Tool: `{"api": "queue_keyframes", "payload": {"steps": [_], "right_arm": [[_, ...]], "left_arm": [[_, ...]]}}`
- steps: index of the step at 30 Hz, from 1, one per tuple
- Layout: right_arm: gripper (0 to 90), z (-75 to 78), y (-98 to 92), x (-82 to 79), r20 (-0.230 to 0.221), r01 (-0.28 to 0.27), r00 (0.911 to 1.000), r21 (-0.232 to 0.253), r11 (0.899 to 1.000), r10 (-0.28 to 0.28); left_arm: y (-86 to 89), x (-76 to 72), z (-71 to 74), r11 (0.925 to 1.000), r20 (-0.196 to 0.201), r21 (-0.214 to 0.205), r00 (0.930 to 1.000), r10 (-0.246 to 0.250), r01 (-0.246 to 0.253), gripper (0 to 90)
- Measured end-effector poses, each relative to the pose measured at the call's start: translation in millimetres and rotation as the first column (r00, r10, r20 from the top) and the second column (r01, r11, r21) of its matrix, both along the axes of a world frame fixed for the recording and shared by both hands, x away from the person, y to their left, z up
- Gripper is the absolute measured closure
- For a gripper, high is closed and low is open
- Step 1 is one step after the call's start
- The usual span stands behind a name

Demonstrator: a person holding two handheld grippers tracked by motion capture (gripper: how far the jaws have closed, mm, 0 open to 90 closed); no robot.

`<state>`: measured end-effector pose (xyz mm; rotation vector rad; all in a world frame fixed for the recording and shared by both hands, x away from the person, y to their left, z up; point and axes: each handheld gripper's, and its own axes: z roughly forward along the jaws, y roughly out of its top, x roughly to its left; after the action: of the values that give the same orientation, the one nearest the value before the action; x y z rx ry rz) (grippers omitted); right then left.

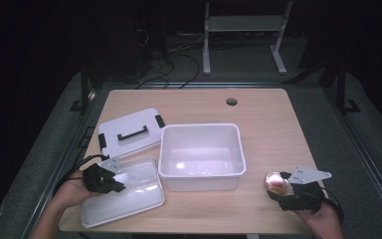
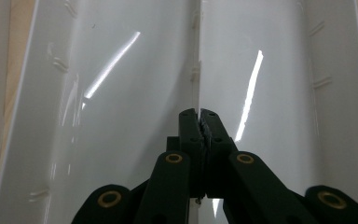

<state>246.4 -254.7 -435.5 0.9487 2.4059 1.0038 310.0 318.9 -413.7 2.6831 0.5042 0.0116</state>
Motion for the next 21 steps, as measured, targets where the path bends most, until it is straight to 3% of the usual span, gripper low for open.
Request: {"api": "queue_keyframes", "payload": {"steps": [10, 18, 21], "right_arm": [[21.9, -2.2, 0.8, 1.0, -0.014, -0.003, 0.9999, -0.001, 1.0, 0.003], [21.6, -3.6, 2.4, 2.0, -0.026, -0.008, 0.9996, -0.025, 1.0, 0.007], [21.1, -1.9, 1.1, 2.1, -0.033, -0.01, 0.9994, -0.034, 0.999, 0.009]], "left_arm": [[-0.2, -0.2, -10.5, 0.9999, -0.016, -0.008, 0.9999, 0.006, -0.006, 88.6], [0.6, -5.1, -5.4, 0.9986, 0.004, -0.05, 0.9999, 0.015, -0.015, 77.9], [-0.2, -8.0, -1.8, 0.9984, 0.028, -0.051, 0.9993, 0.025, -0.023, 65.3]]}}
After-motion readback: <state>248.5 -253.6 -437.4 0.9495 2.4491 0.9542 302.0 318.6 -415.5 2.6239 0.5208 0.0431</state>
